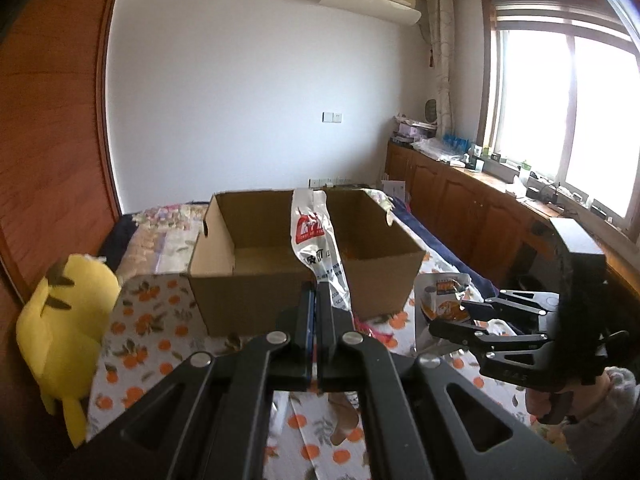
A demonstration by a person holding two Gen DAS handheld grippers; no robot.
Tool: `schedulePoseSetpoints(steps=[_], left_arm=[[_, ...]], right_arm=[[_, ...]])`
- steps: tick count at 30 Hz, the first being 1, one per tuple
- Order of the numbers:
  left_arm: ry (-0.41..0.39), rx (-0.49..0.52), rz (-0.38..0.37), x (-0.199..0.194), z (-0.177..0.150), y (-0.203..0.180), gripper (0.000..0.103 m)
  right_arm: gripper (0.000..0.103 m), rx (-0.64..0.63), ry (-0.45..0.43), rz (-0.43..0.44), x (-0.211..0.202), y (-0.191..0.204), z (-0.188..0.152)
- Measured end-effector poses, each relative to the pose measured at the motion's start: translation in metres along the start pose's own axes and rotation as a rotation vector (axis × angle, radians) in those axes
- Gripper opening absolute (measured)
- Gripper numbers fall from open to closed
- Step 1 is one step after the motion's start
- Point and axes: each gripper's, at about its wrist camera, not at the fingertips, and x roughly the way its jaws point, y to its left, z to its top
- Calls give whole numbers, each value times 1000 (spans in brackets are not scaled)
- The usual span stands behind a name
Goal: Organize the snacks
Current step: 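Lift the white packet and silver pouch and carry both over the box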
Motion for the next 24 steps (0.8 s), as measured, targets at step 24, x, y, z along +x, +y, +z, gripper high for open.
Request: schedulePoseSetpoints(steps=[24], left_arm=[[-79,78,13,95,102,39,0]], right_arm=[[30,-50,-37,-29,60,-34,101]])
